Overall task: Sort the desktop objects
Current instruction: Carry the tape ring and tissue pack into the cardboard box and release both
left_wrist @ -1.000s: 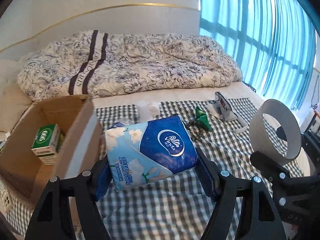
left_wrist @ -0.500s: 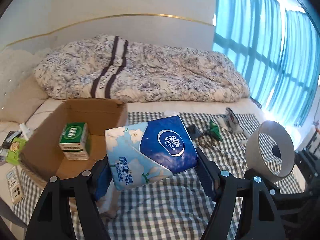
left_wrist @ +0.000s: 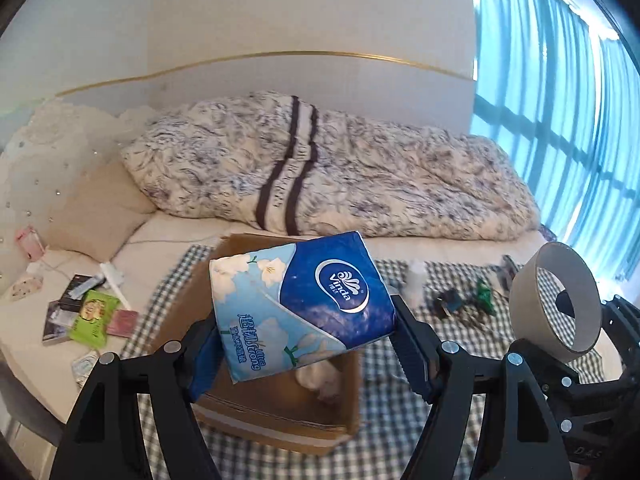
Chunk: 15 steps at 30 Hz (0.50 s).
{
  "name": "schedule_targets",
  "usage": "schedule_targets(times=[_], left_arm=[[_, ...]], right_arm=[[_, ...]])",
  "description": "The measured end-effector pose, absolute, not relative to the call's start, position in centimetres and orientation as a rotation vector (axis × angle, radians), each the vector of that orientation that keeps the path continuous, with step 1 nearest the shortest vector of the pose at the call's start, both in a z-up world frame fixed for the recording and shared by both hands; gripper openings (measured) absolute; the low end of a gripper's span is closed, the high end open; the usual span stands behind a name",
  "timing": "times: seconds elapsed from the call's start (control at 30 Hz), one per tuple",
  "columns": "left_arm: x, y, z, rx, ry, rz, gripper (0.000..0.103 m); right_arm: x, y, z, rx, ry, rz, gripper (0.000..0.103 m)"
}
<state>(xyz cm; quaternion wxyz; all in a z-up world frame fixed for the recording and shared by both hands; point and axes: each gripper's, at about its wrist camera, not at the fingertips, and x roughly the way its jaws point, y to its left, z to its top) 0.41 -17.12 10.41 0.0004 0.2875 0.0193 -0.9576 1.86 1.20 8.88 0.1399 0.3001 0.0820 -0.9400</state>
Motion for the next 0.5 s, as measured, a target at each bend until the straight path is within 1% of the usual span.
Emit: schedule_targets(times=[0.13, 0.27, 0.37, 0.5], left_arm=[[-0.6, -19.6, 9.0, 0.927, 0.129, -2.981, 0.076], [-2.3, -21.6, 6.1, 0.998, 0.147, -2.92, 0.076], [-3.4, -23.1, 4.4, 1.035, 0.18, -2.894, 0.076], [-4.1, -24.4, 3.3, 1.052, 0.205, -2.892, 0.076]], right_arm=[[0.5, -1.9, 8.1, 0.897, 0.237, -2.65, 0.08], [-1.6, -5.4, 5.7, 0.979, 0.279, -2.564, 0.08], [-3.0, -7.6, 3.6, 1.028, 0.349, -2.534, 0.08], [-4.8, -10.6, 0.8, 1.068, 0.487, -2.495, 0.08]])
